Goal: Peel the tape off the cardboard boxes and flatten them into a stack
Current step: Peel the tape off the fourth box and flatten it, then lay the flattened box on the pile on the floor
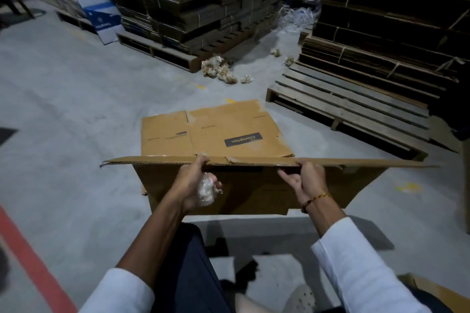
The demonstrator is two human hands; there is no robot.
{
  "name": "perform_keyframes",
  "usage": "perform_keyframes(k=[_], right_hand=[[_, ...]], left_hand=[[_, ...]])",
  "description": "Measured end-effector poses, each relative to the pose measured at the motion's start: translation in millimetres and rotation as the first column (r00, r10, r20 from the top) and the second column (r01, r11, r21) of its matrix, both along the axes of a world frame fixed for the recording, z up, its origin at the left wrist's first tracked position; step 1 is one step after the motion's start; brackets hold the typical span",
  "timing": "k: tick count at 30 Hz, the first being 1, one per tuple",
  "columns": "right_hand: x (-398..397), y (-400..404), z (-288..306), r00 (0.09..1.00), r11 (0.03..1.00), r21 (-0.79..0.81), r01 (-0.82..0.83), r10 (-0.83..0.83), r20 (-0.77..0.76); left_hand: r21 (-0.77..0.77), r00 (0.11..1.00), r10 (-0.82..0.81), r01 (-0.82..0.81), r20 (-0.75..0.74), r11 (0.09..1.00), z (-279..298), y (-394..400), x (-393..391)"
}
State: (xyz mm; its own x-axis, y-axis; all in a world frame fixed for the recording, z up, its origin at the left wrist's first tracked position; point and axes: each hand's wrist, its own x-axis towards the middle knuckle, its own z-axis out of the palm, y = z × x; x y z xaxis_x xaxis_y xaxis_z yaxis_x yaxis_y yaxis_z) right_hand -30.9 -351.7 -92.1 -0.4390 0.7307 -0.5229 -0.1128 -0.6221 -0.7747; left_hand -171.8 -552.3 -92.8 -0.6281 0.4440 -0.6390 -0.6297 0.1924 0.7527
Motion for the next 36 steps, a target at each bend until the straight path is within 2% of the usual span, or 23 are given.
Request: perform_keyframes(k=[6,10,14,17,20,22,25,29,32,34,36], right_hand=[[-109,24,-11,0.989,0.991,0.024,-0.130,0.128,0.079],[-196,47,-28,0.979,0.981,0.066,-0.182,0.174,0.105],[-270,72,-45,0.973,0.973,0.059,-0.222,0.225,-0.055],[-309,82,-82,0.950,0.969,0.008,-0.249,0.246,-0.192],[-331,84,-148,0.951,0.967,-0.061,-0.247,0.230,-0.207],[-338,80,-206,0.962,0.964,-0.105,-0.246,0.229,-0.151],[-337,75,-301,0.974,0.965,-0.141,-0.221,0.226,0.017],[-324,75,-410,0.922,0.946,-0.215,-0.243,0.294,0.251],[-324,78,-448,0.907,0.953,-0.213,-0.218,0.278,0.315],[-331,86,-461,0.919,0.969,-0.157,-0.189,0.230,0.319],[-338,96,-468,0.917,0.966,-0.140,-0.217,0.251,0.309]], left_hand=[[0.104,0.980,0.148,-0.163,0.133,0.981,-23,12,-92],[0.152,0.967,0.232,-0.246,0.105,0.957,-40,32,-159],[0.200,0.964,0.264,-0.253,-0.033,0.947,-57,46,-228],[0.226,0.953,0.298,-0.281,-0.044,0.933,-91,50,-266],[0.174,0.945,0.326,-0.318,-0.017,0.932,-150,52,-283],[0.097,0.939,0.344,-0.345,0.020,0.934,-206,53,-289],[-0.085,0.915,0.397,-0.392,0.066,0.916,-299,51,-288],[-0.257,0.877,0.461,-0.418,0.138,0.871,-402,51,-272],[-0.341,0.866,0.476,-0.406,0.153,0.848,-444,52,-265],[-0.326,0.871,0.459,-0.388,0.177,0.862,-455,54,-265],[-0.301,0.867,0.458,-0.391,0.196,0.869,-458,59,-267]])
